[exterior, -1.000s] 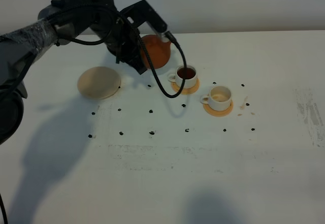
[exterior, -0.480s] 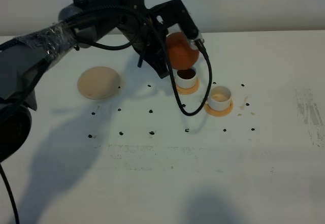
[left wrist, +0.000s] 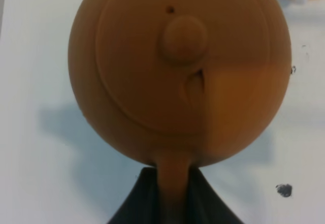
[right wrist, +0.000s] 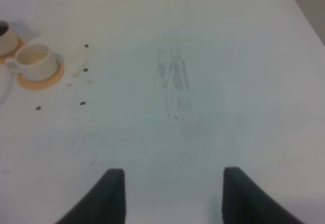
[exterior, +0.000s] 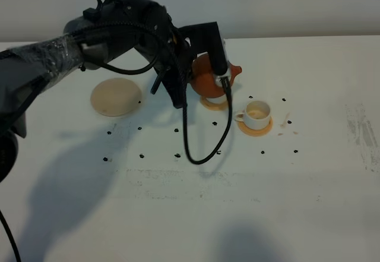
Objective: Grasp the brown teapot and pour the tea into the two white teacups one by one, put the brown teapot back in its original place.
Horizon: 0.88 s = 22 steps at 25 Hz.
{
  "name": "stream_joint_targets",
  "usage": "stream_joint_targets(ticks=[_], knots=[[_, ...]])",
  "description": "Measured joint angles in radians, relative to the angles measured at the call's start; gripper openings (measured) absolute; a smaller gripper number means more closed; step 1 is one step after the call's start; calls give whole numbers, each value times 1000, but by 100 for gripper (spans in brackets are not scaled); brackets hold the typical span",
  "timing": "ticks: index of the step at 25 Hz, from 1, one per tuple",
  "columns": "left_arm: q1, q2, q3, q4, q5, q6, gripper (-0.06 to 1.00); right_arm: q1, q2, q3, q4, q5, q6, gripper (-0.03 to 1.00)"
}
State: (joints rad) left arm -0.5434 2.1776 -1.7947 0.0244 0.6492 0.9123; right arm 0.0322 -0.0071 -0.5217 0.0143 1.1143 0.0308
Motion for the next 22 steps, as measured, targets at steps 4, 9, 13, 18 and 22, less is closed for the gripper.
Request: stream_joint_targets(ticks=[4,9,13,18,22], knots=[[0,-20,59,0,-84,75,8,0,0,0,0,0,0,42],[0,-22,69,1,-132,176,8,0,0,0,0,0,0,42],[-3,-23,69,1,-148,232,8,0,0,0,0,0,0,42],[-13,-20,70,1,-155,255,8,0,0,0,1,0,0,42],[-22,-16,70,23,-167,257,8,0,0,0,2,0,0,42]])
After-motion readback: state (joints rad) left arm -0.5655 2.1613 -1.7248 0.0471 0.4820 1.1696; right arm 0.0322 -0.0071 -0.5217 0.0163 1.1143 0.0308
